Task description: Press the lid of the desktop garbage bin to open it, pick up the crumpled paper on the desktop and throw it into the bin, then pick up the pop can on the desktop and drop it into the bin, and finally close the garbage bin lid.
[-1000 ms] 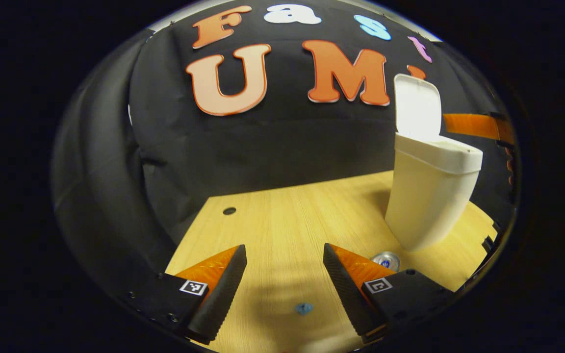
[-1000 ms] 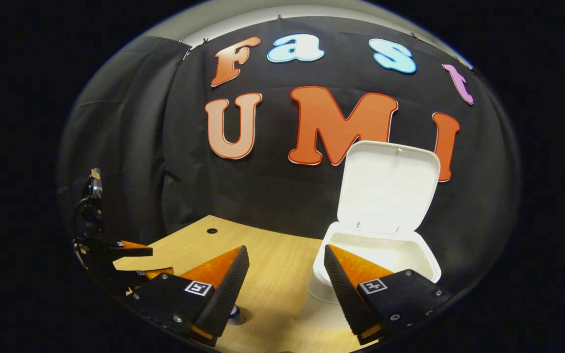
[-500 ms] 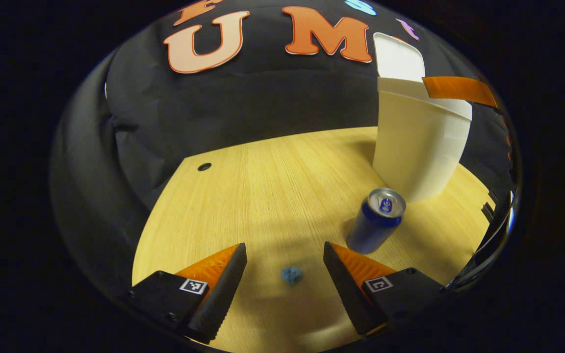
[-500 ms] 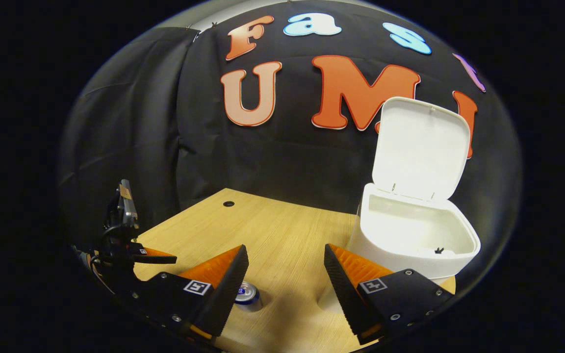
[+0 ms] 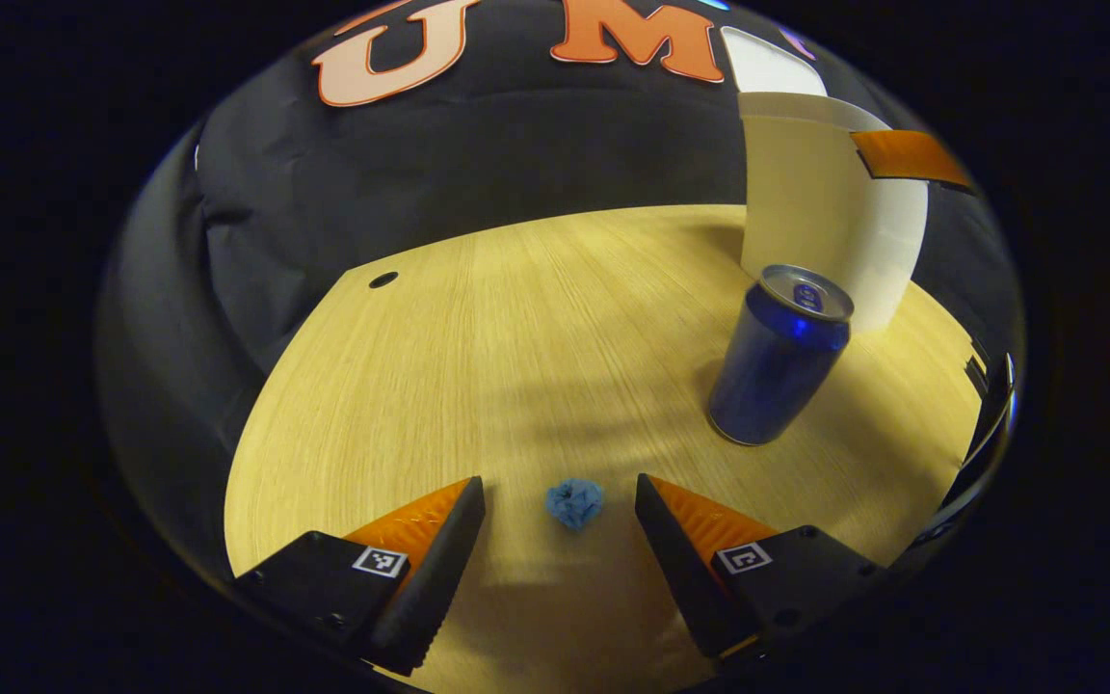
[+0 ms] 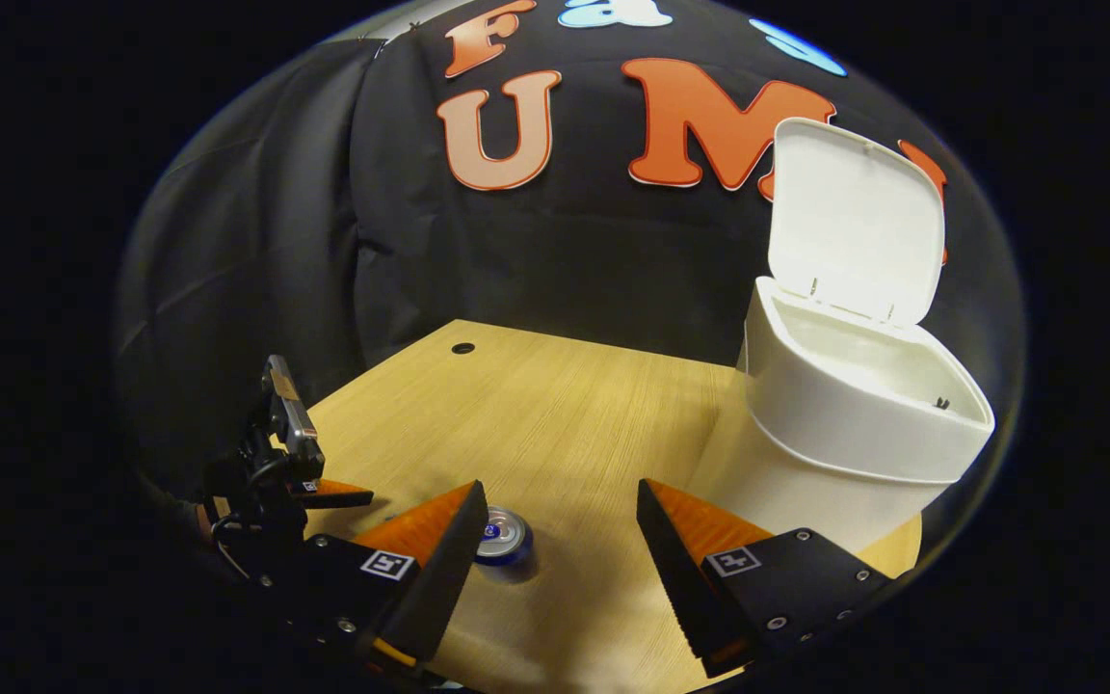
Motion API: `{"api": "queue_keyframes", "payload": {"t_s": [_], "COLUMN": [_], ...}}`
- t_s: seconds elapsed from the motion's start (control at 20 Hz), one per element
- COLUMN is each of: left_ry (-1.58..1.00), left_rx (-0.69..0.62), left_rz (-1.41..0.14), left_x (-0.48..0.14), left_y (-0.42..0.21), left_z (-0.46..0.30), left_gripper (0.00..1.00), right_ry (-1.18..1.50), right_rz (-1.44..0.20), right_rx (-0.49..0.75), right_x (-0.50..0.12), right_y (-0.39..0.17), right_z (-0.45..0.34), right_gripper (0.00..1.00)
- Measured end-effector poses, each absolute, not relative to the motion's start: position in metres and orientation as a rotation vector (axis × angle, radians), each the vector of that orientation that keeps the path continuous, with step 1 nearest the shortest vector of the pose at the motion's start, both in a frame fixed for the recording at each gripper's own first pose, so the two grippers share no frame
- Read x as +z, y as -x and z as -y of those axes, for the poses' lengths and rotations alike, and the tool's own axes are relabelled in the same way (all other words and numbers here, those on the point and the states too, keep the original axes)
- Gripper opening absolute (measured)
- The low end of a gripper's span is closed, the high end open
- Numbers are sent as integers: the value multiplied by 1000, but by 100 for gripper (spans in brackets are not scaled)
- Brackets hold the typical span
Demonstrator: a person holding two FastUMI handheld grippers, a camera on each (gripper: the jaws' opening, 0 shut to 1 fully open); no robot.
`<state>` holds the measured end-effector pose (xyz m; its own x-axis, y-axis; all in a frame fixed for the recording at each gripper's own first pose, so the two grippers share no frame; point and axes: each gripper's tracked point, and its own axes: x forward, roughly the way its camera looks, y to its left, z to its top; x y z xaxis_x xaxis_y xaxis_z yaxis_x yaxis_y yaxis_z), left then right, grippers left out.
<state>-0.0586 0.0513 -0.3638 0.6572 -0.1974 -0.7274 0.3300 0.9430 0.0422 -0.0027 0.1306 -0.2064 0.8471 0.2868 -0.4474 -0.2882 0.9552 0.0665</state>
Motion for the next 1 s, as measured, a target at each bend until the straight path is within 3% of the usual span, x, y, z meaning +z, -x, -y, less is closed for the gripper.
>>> {"api": "queue_keyframes", "payload": {"t_s": [0.15,0.3,0.4,0.55,0.65,0.7,0.8,1.0], "left_ry": [-153,-99,-88,-105,-126,-129,-111,-70], "left_rx": [-310,-327,-325,-328,-329,-335,-352,-342], "left_rz": [-780,-780,-770,-748,-745,-743,-762,-758], "left_x": [-349,-332,-312,-275,-251,-238,-208,-129], "left_y": [36,5,-19,-57,-86,-103,-135,-214], "left_z": [-44,-35,-30,-25,-24,-23,-23,-29], "left_gripper": [96,100,92,72,30,30,20,22], "right_ry": [9,-13,-5,5,-1,-3,1,-1], "right_rz": [-511,-552,-564,-571,-578,-584,-597,-619], "right_rx": [324,350,361,362,357,356,353,365], "right_x": [-220,-236,-243,-248,-253,-256,-264,-276], "right_y": [9,14,16,18,19,20,23,29], "right_z": [-141,-152,-156,-165,-168,-170,-171,-176], "right_gripper": [94,94,94,94,94,94,94,95]}}
